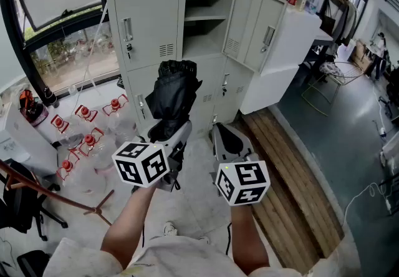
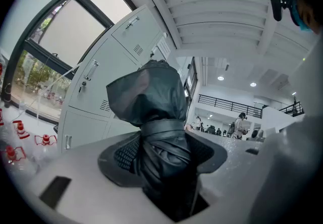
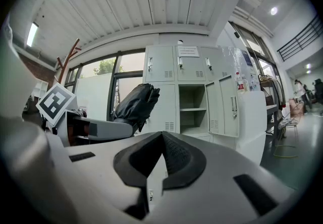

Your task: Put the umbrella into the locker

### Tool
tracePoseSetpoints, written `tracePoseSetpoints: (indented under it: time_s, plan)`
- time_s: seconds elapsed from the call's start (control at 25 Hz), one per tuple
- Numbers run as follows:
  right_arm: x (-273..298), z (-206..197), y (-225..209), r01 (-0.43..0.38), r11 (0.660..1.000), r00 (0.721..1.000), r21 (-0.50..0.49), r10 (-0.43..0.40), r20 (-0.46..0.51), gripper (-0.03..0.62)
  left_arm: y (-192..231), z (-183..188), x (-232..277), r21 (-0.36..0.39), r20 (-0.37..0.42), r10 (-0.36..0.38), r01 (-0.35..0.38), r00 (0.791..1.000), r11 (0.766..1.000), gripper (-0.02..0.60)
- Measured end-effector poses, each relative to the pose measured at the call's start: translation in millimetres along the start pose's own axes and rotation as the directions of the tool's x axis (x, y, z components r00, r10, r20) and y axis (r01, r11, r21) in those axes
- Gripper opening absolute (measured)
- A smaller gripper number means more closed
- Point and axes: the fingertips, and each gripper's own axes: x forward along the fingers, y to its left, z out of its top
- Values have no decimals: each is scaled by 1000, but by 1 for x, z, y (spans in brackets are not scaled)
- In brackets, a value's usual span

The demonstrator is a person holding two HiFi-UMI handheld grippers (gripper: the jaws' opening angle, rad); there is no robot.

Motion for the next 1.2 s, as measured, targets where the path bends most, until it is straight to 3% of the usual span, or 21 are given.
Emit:
tracePoseSetpoints:
  time_s: [0.52, 0.84, 1.2]
  plan:
    - [20, -3, 14, 9, 1000, 999, -13, -9, -50, 3, 19, -1, 4, -21, -18, -46, 46, 999, 999, 255]
    - [42, -1, 31, -41, 999, 997, -1, 41, -65, 3, 33, 10, 11, -24, -34, -97, 97, 995, 995, 255]
    - [65, -9, 29, -10, 1000, 997, -14, 8, -82, 3, 53, 15, 23, -21, -39, -109, 108, 993, 994, 255]
